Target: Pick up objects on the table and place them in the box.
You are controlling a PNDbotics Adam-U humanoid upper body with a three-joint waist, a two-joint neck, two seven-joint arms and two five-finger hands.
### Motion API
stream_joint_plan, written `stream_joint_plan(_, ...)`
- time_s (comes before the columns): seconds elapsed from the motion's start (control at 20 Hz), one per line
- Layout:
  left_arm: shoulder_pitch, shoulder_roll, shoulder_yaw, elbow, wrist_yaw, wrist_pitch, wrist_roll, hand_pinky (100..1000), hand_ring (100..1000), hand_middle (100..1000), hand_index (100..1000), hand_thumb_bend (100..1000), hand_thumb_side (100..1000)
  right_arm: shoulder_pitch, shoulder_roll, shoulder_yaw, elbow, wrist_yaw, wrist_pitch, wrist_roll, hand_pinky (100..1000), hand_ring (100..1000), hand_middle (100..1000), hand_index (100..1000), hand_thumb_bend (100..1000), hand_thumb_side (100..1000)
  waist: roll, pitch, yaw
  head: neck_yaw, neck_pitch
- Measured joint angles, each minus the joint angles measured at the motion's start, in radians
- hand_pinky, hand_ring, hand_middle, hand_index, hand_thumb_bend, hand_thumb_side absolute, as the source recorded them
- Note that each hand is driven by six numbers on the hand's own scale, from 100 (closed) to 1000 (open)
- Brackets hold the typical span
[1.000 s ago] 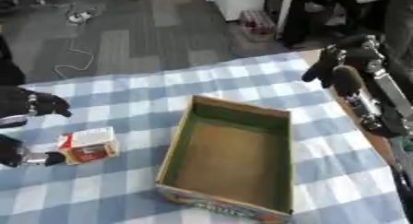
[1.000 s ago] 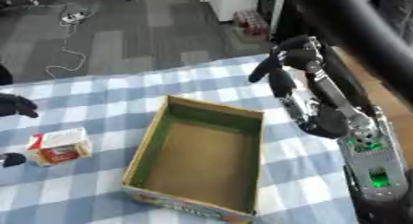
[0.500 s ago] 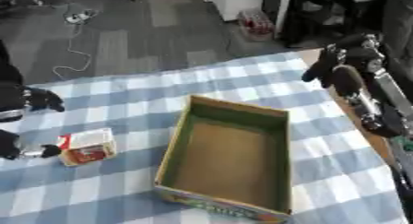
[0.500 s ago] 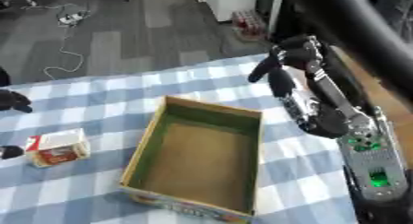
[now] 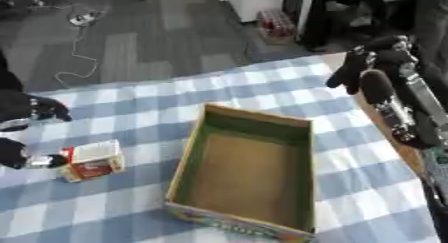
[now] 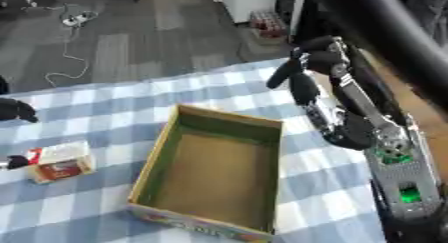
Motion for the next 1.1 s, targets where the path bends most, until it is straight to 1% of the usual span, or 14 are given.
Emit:
stream_joint_plan(0.45, -0.014, -0.019, -0.021, 0.024, -0.009, -0.031, -0.042, 798, 824, 881, 927, 461, 1000, -0.005, 0.001, 0.005, 0.000, -0.001, 0.000, 0.008, 327, 292, 296, 570, 100, 1000, 0.005, 0.000, -0.006, 0.008, 0.004)
stream_joint_plan(0.7, -0.014, -0.031, -0.029, 0.046, -0.009, -0.050, -0.077, 798, 822, 879, 928, 452, 1000, -0.006, 0.001, 0.005, 0.000, -0.001, -0.002, 0.009, 327, 292, 295, 570, 100, 1000, 0.005, 0.000, -0.006, 0.008, 0.005)
stream_joint_plan(1.1, -0.012, -0.046, -0.037, 0.079, 0.015, -0.061, -0.111, 790, 817, 874, 929, 446, 1000, -0.008, 0.001, 0.005, 0.000, -0.002, -0.004, 0.011, 326, 292, 296, 569, 100, 1000, 0.005, 0.000, -0.005, 0.008, 0.007)
